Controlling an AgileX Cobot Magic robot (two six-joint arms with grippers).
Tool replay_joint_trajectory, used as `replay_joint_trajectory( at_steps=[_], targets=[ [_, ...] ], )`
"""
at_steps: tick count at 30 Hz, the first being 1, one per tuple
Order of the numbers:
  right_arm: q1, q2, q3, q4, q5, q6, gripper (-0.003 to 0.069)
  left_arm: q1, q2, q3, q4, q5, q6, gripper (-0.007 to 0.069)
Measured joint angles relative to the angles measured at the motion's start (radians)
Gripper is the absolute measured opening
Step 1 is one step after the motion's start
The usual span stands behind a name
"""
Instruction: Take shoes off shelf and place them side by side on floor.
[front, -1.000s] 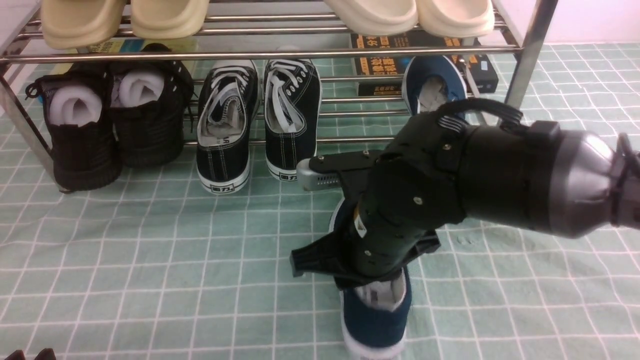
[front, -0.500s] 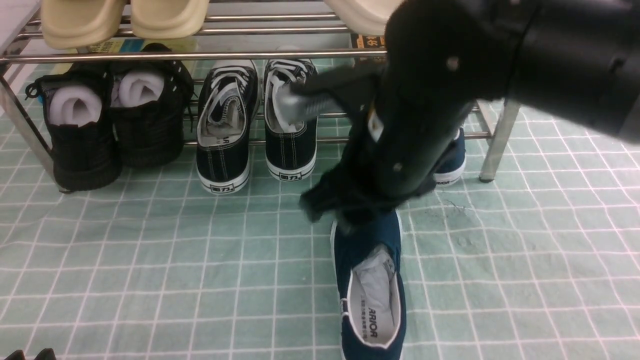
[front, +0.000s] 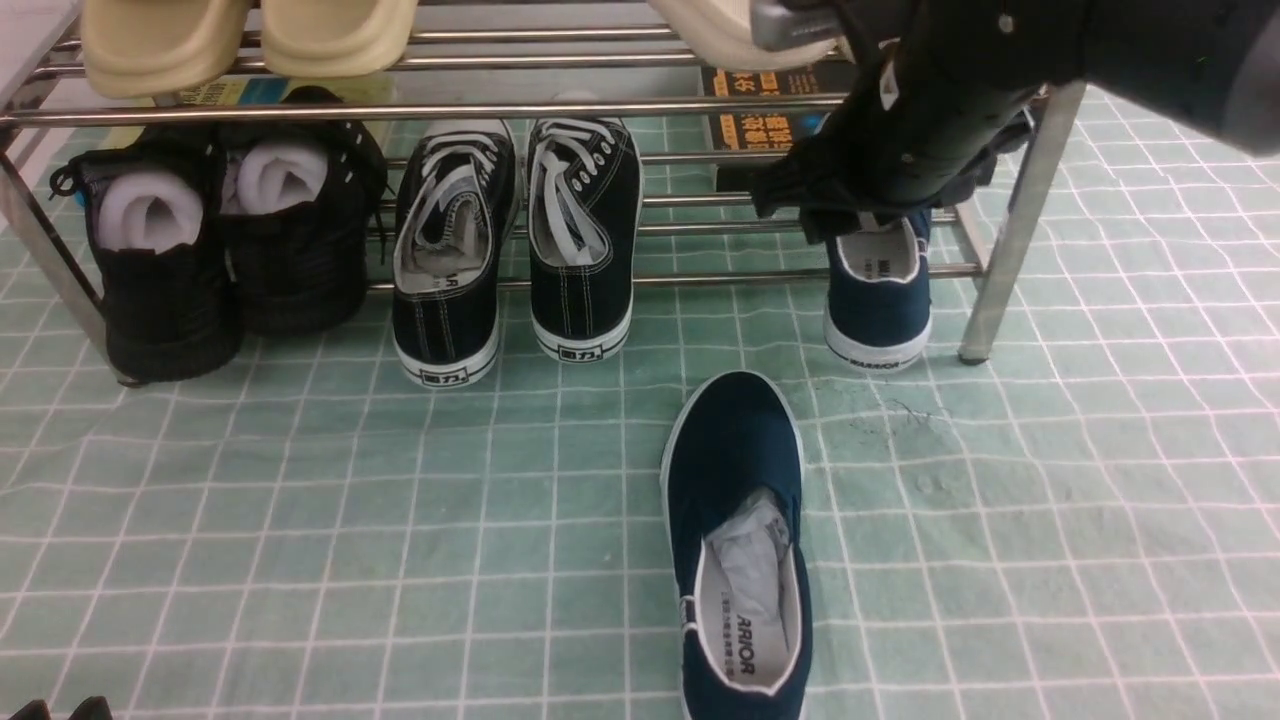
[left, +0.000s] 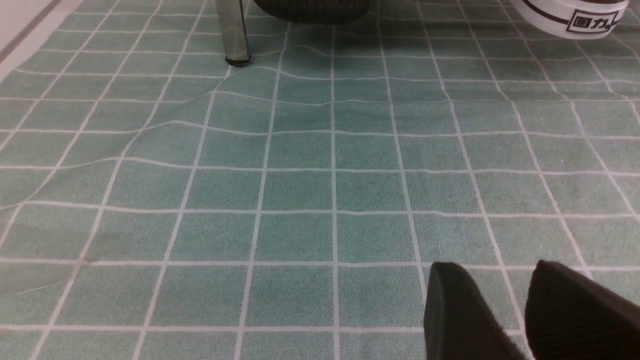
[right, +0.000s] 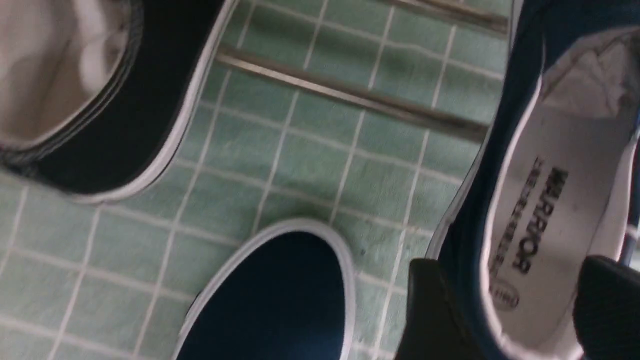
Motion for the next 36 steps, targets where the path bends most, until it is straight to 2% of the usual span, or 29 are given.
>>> replay_joint_trajectory(
  at_steps=[2,7,10,12,16,18,21,27,30,36],
  targets=[
    [-0.027,0.047,0.000,-0.003,-0.064,0.001,0.0394,0.000,0.000,0.000,0.000,0.000,0.000,0.0242],
    [-0.037,0.121,0.000,-0.006,-0.090,0.003,0.0393,0.000,0.000,0.000,0.000,0.000,0.000,0.0242],
    [-0.037,0.159,0.000,-0.004,-0.091,0.003,0.0358,0.000,0.000,0.000,0.000,0.000,0.000,0.0242],
    [-0.037,0.173,0.000,-0.004,-0.090,0.003,0.0298,0.000,0.000,0.000,0.000,0.000,0.000,0.0242],
    [-0.038,0.163,0.000,0.022,-0.057,0.003,0.0069,0.000,0.000,0.000,0.000,0.000,0.000,0.0242],
    [-0.039,0.138,0.001,0.067,-0.010,-0.003,0.0018,0.000,0.000,0.000,0.000,0.000,0.000,0.0242],
    [-0.038,0.089,0.002,0.147,0.068,-0.033,0.0018,0.000,0.000,0.000,0.000,0.000,0.000,0.0242],
    [-0.038,-0.089,0.002,0.305,0.316,-0.171,0.0018,0.000,0.000,0.000,0.000,0.000,0.000,0.0242],
    [-0.033,-0.152,0.024,0.339,0.340,-0.194,0.0018,0.000,0.000,0.000,0.000,0.000,0.000,0.0242],
    [0.031,-0.274,0.210,0.341,0.342,-0.206,0.0018,0.000,0.000,0.000,0.000,0.000,0.000,0.0242]
  ],
)
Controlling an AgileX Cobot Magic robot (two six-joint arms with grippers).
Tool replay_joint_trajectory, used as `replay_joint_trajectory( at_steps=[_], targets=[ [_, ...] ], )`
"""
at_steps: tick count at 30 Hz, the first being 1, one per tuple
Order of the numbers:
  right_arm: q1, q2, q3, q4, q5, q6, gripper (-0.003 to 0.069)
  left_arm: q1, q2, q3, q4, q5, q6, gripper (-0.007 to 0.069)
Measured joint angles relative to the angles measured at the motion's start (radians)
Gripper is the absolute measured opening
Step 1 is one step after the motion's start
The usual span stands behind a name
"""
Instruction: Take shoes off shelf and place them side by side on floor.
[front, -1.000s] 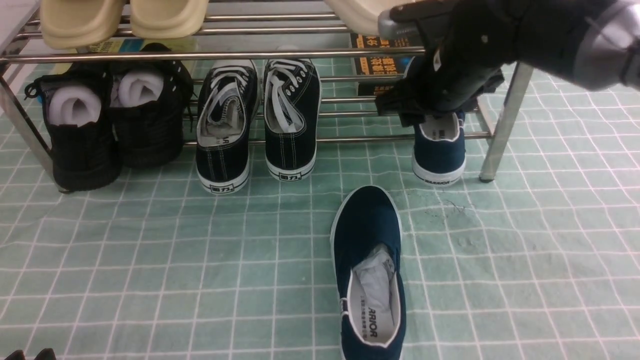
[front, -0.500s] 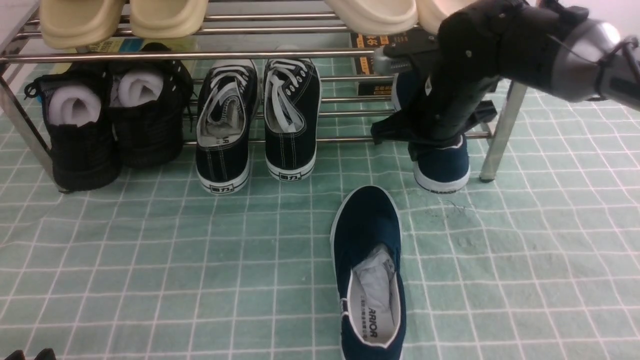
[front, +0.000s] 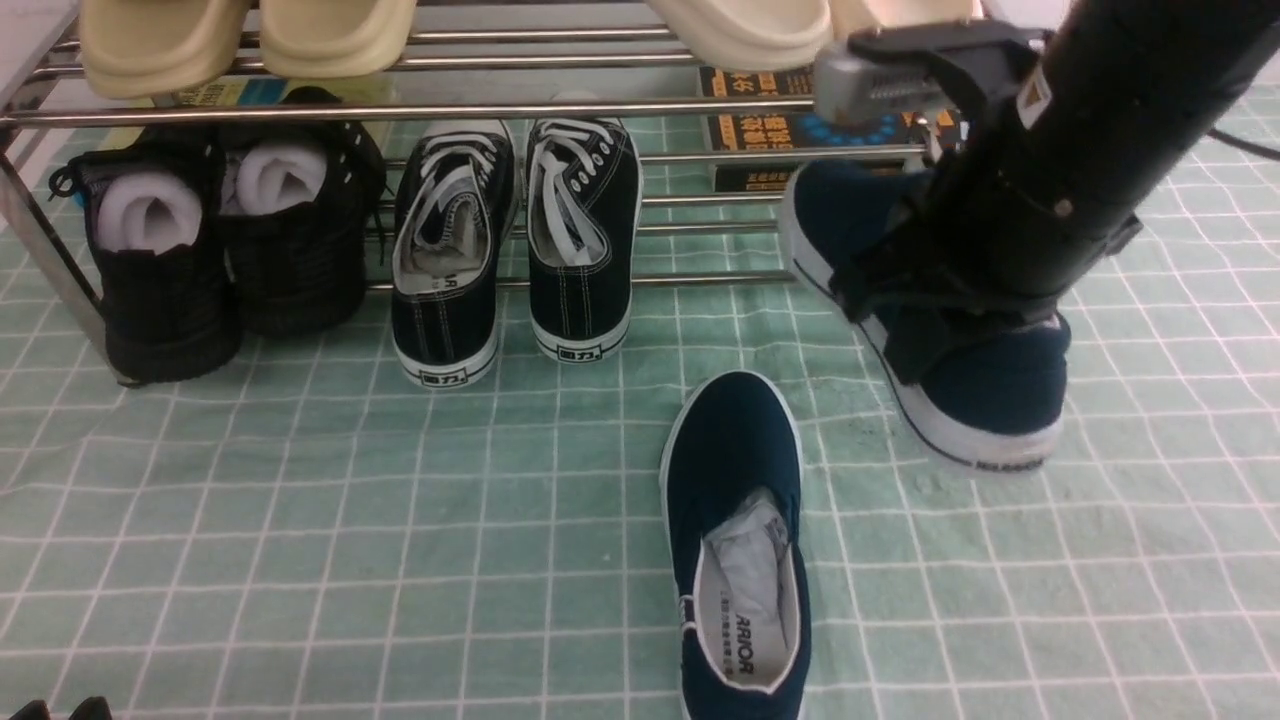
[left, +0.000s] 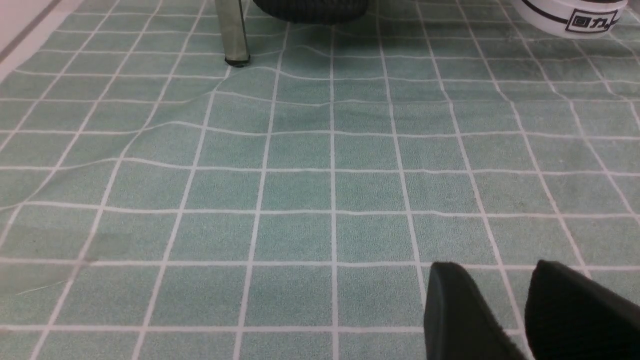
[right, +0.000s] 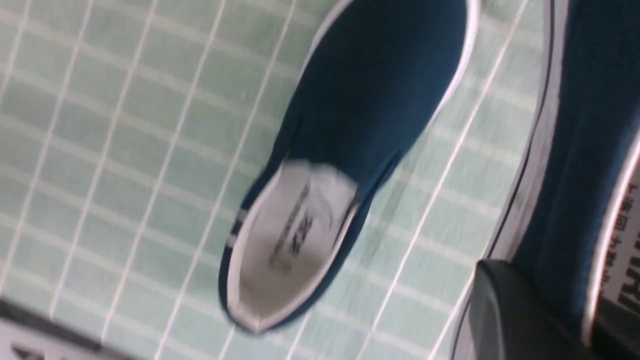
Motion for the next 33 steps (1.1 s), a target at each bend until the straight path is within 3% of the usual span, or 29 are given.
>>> replay_joint_trajectory(
  at_steps=[7,15,25,33],
  targets=[
    [0.029,-0.027,0.185,0.016,-0.017,0.008,0.0018,0.000,0.000,0.000,0.000,0.000,0.000,0.0242],
    [0.029,-0.027,0.302,-0.043,-0.196,0.090,0.0019,0.000,0.000,0.000,0.000,0.000,0.000,0.0242],
    [0.029,0.022,0.324,-0.108,-0.286,0.154,0.0022,0.000,0.000,0.000,0.000,0.000,0.000,0.0242],
    [0.029,0.105,0.327,-0.038,-0.304,0.159,0.0055,0.000,0.000,0.000,0.000,0.000,0.000,0.0242]
  ],
)
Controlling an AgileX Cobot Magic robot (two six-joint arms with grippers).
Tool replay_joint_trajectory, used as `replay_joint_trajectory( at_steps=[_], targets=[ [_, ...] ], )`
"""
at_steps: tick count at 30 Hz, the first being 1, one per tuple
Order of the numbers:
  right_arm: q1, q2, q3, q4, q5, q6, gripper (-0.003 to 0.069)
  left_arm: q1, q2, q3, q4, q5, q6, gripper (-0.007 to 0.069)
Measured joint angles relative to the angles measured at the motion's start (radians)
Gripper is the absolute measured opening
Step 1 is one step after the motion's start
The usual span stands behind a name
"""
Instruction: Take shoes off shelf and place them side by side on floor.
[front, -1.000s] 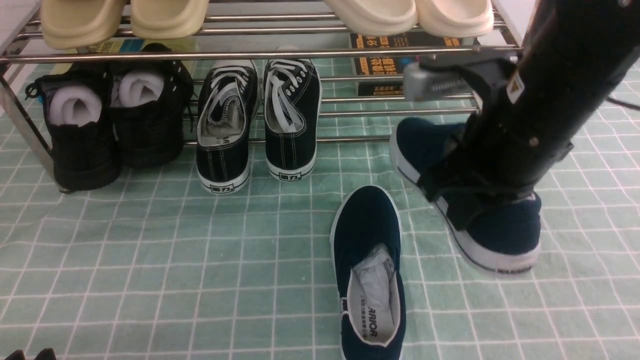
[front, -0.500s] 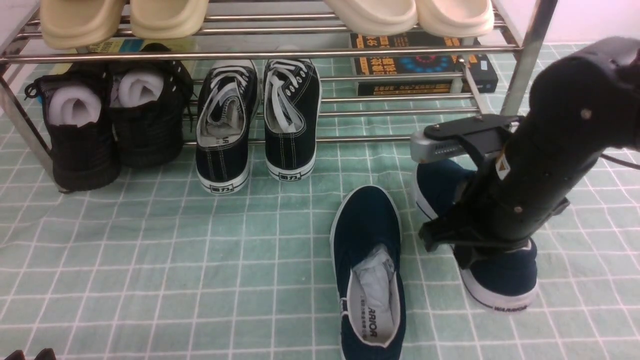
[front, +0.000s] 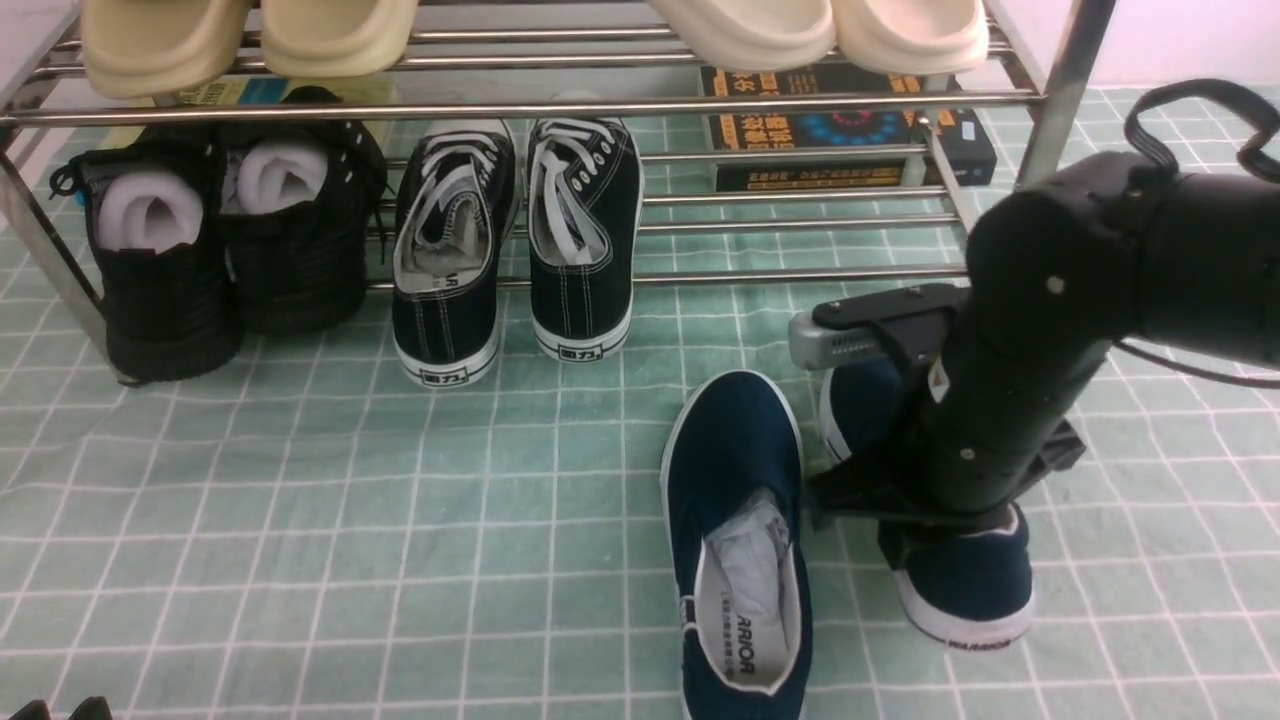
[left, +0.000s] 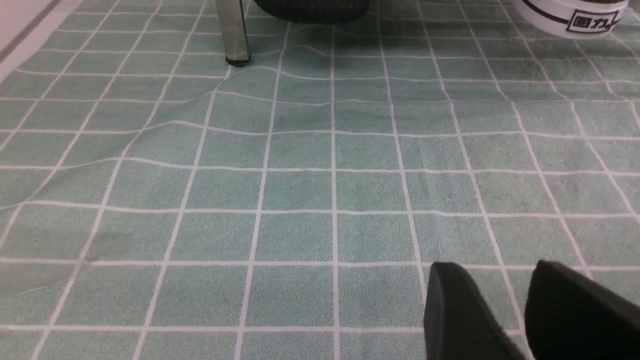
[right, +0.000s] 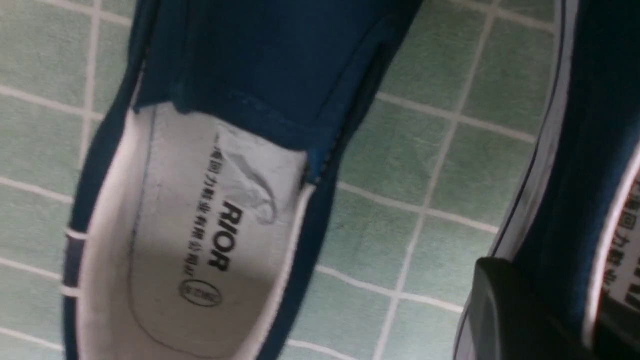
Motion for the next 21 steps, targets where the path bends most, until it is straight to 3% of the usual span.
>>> replay_joint_trajectory(
  at_steps=[8,12,18,21],
  targets=[
    [0.000,0.000,-0.001,0.072,0.010,-0.001,0.0253,0.000,0.000,0.000,0.000,0.000,0.000,0.0242],
    [0.000,0.000,-0.062,0.088,0.154,-0.040,0.0375,0.000,0.000,0.000,0.000,0.000,0.000,0.0242],
    [0.000,-0.013,-0.183,0.088,0.255,-0.177,0.0361,0.000,0.000,0.000,0.000,0.000,0.000,0.0242],
    [0.000,-0.079,-0.197,0.091,0.264,-0.226,0.0254,0.000,0.000,0.000,0.000,0.000,0.000,0.0242]
  ],
)
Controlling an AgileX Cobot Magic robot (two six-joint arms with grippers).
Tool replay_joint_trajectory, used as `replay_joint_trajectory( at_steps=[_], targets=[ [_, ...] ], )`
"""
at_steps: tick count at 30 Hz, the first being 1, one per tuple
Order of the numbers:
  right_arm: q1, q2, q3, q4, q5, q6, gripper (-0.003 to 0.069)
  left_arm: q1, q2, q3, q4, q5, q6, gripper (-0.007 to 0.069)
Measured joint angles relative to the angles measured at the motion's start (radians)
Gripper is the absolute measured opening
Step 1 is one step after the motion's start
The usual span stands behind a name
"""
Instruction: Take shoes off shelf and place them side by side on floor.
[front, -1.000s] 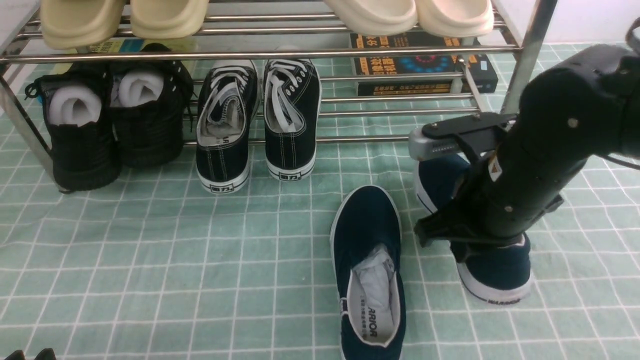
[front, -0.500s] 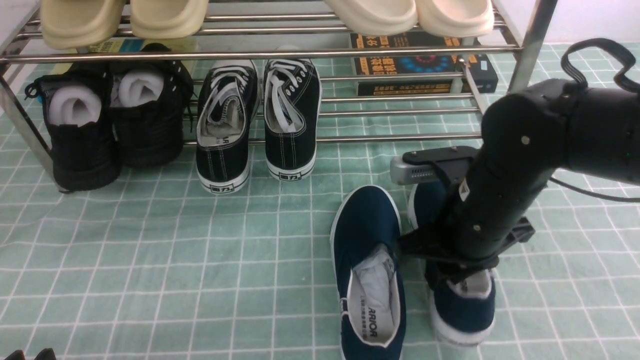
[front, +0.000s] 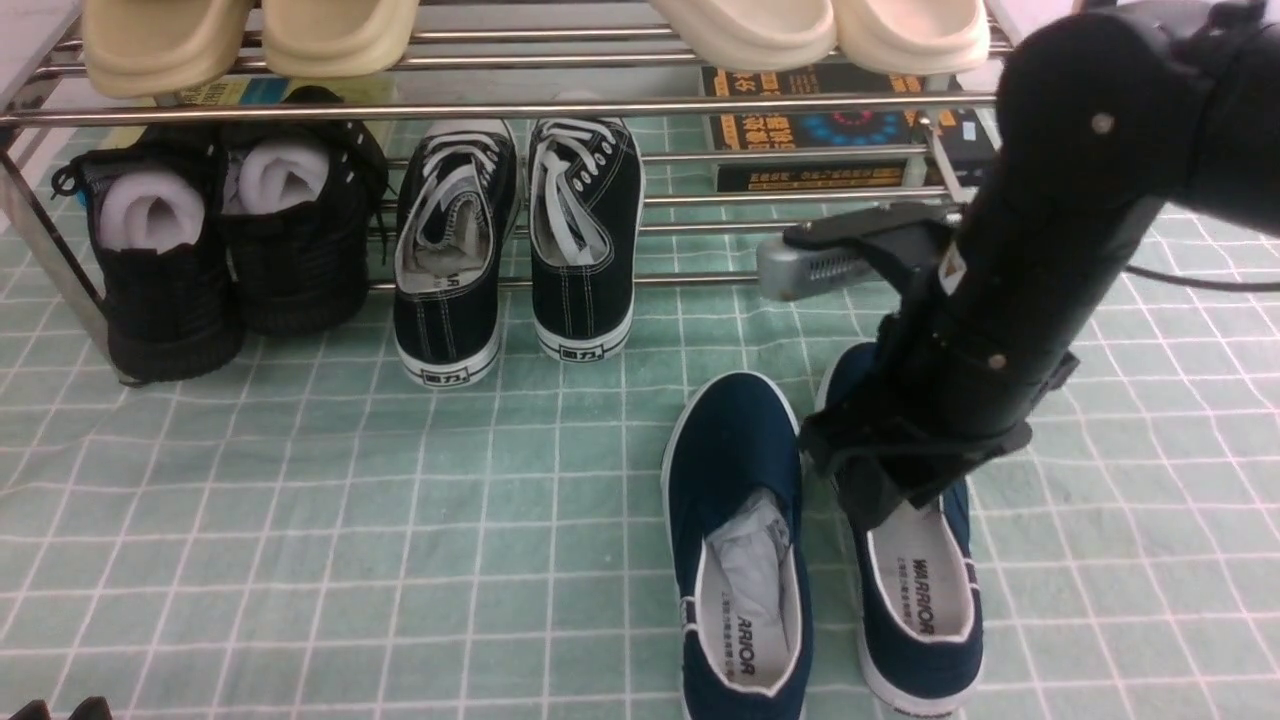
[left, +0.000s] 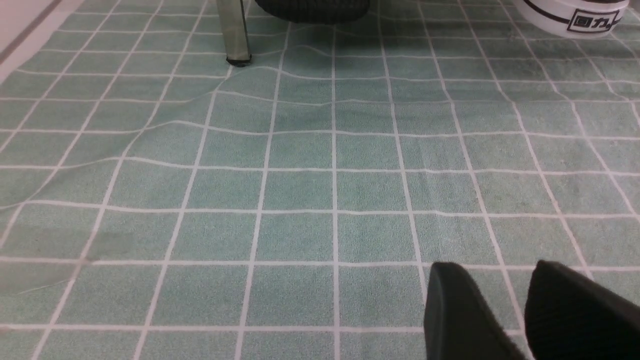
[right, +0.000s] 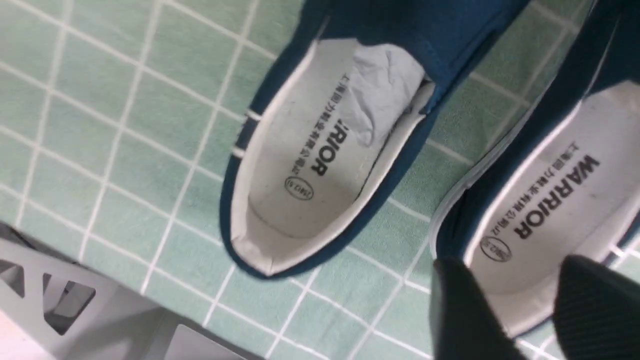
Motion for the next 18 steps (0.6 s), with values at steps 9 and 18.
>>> replay_joint_trajectory(
  at_steps=[9,18],
  targets=[
    [0.000,-0.382,0.066,-0.034,0.016,-0.008,-0.0013,0.000,0.000,0.000,0.000,0.000,0.000,0.0242],
    [0.000,-0.878,0.520,-0.061,-0.245,-0.008,-0.0015,0.000,0.000,0.000,0.000,0.000,0.000,0.0242]
  ],
)
